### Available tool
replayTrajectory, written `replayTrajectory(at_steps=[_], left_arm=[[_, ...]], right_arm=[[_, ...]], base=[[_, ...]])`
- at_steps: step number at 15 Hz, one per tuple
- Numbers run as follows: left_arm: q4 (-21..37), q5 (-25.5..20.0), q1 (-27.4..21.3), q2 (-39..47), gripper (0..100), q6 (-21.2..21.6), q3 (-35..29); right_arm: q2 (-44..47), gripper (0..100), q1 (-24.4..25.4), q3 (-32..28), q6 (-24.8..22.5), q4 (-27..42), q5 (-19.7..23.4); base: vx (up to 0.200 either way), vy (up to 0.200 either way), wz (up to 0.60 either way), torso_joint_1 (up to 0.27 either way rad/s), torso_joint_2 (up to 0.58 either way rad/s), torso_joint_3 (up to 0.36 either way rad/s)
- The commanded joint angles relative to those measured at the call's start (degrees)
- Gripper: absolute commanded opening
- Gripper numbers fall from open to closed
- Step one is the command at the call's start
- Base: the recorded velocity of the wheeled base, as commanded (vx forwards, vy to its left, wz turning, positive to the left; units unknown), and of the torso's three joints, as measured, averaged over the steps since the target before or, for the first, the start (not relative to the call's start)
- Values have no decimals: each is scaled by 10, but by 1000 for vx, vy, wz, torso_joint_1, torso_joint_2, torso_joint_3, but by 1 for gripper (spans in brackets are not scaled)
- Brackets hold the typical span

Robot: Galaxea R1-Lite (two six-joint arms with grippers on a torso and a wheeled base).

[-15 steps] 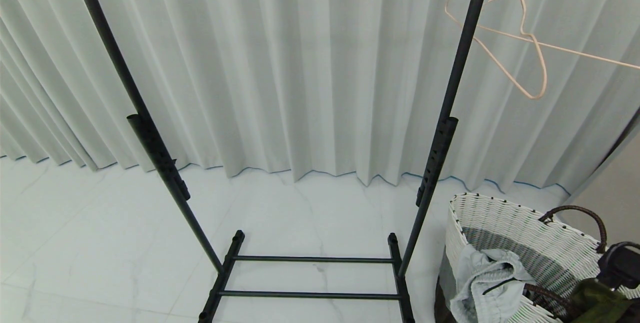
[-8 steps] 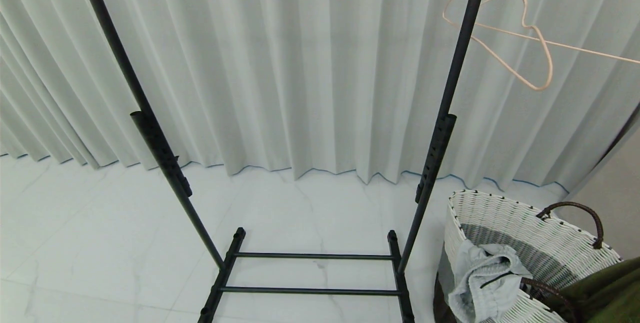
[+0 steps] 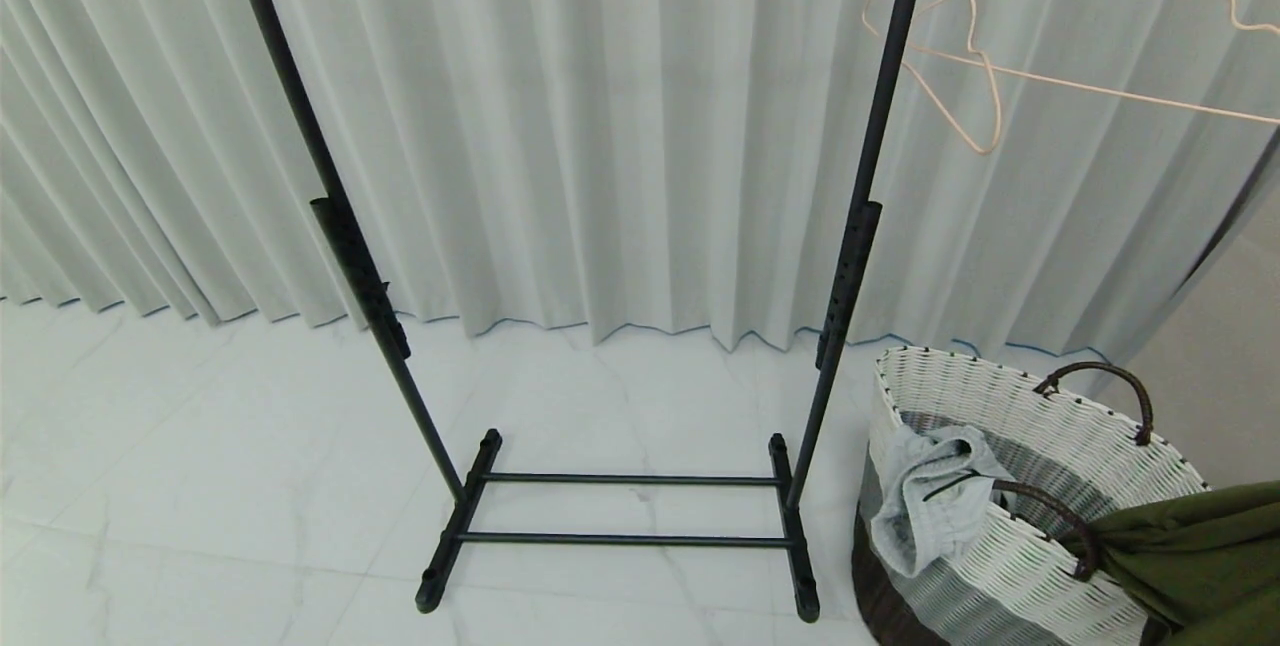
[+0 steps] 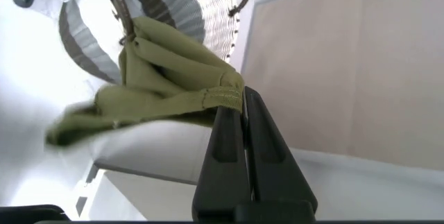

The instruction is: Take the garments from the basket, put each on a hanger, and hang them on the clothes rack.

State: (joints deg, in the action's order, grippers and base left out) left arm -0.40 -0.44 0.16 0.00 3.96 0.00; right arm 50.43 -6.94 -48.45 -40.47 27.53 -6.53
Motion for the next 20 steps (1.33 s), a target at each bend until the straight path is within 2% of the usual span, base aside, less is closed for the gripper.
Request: replayTrajectory(at_steps=[1, 5, 11, 14, 18, 20], left_arm=[[0, 0, 0, 0, 100, 0, 0], [0, 0, 0, 0, 100, -1, 0], [0, 0, 0, 0, 100, -4, 0], [0, 0, 0, 0, 100, 3, 0], [0, 0, 0, 0, 100, 1, 0], [0, 0, 0, 0, 100, 3, 0]], right_arm=[[-2, 0, 2, 0, 0, 0, -1], [-1, 0, 20, 0, 0, 0, -2], [-1, 0, 21, 0, 0, -5, 1], [-1, 0, 22, 0, 0, -4, 36], [0, 0, 28, -5, 9, 0, 41], [3, 0, 39, -29, 26, 26, 53]], base=[[0, 0, 0, 0, 0, 0], [0, 200, 0, 6, 1, 4], [0, 200, 0, 2, 2, 2], [0, 0, 0, 0, 0, 0], [0, 0, 0, 0, 0, 0], [0, 0, 0, 0, 0, 0]])
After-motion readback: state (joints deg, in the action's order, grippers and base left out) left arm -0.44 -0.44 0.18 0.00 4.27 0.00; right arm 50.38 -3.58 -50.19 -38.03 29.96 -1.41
